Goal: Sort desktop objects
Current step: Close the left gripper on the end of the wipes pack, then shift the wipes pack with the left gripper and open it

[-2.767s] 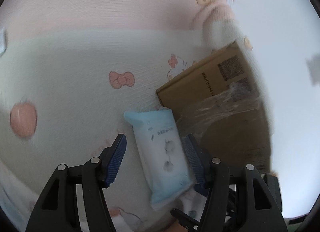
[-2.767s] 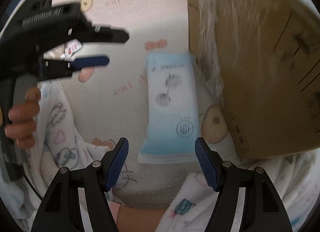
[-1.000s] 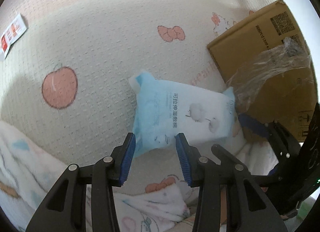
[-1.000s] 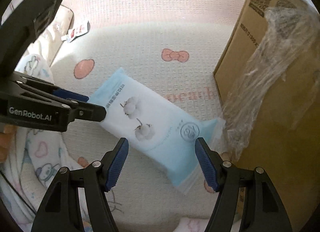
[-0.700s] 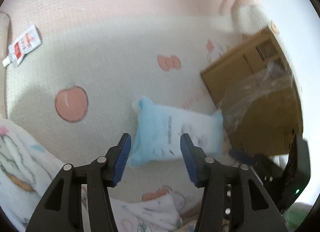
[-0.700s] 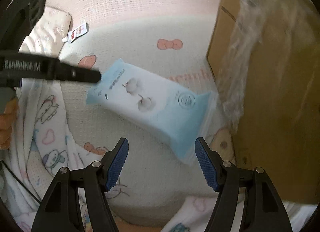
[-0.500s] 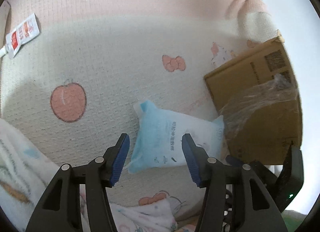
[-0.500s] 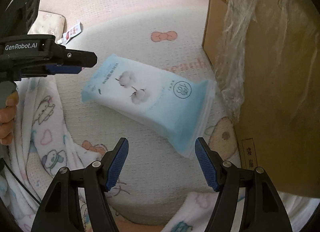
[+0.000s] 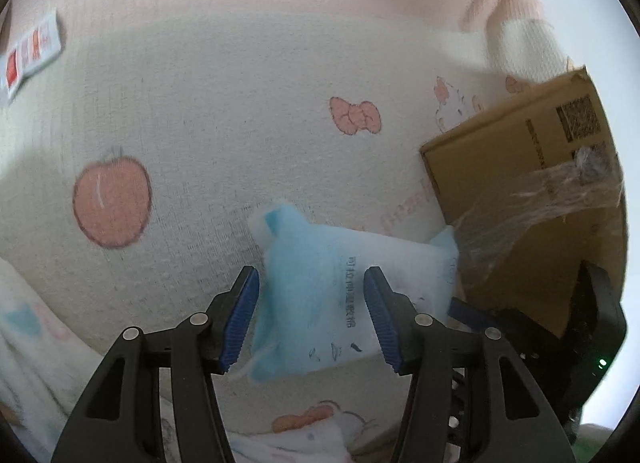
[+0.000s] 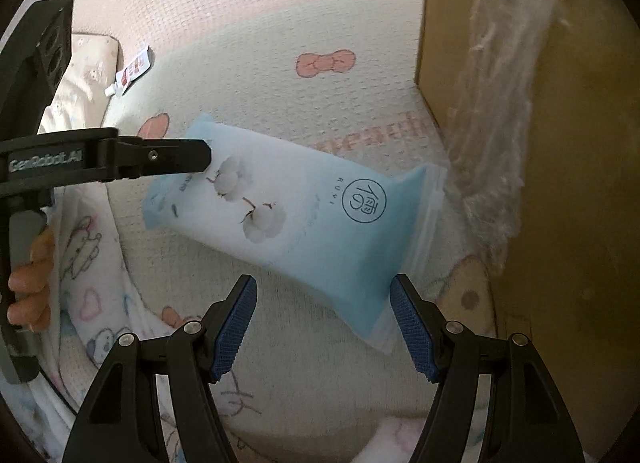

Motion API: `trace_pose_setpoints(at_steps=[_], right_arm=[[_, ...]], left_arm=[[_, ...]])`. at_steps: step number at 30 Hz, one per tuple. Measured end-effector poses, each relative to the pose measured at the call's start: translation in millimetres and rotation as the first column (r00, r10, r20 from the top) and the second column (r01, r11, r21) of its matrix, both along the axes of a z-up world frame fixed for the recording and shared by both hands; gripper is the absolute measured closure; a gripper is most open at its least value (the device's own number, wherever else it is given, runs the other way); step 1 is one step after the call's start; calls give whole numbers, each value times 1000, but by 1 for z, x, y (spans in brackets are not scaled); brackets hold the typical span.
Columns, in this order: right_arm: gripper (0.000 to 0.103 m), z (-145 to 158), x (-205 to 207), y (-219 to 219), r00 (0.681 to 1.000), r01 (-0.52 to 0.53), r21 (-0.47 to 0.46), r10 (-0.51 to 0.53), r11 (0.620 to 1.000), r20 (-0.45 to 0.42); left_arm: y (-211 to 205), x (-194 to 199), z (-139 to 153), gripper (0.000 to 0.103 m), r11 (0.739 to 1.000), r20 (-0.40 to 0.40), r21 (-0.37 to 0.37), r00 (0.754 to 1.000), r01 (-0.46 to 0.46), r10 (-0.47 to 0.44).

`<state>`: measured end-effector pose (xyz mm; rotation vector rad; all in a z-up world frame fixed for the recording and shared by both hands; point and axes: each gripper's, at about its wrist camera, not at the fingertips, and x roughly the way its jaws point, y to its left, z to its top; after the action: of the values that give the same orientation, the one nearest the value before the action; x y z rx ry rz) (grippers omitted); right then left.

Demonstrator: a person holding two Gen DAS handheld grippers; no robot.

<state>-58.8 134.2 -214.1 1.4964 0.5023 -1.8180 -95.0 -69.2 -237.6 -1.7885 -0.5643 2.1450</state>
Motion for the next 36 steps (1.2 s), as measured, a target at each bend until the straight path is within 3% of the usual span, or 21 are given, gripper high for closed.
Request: trace_pose_setpoints(at_steps=[7,10,16,17,23,29,36], right_arm=[[25,-1,-10,-9,999,20,-55,-18,998,34],[24,0,-10,-11,999,20,-71,-17,997,33],[20,-4,-10,-18,999,4,-78,-1,997,42],[18,-6,-10,-20,999,-6,-72,9,997,43],[14,-11,-6,-29,997,-73,-22,73,997,-11],[14,-16,-1,-36,991,-121,22,122,992,-58],[18,8,6,-34,987,-131,-63,125,989,-98]], left_arm=[[-16,6,-5,45,996,36,16,995,-89,89],[-23,12,-4,51,992,40,26,992,-123,122],[-19,10,-6,52,995,46,48,995,-91,89],[-20,9,-8,48,994,51,58,994,-96,93],[-19,9,-11,47,992,37,79,995,-96,93],[-17,11,-6,53,993,11,79,996,-88,88],[-13,19,18,57,996,-74,80,996,-50,56]])
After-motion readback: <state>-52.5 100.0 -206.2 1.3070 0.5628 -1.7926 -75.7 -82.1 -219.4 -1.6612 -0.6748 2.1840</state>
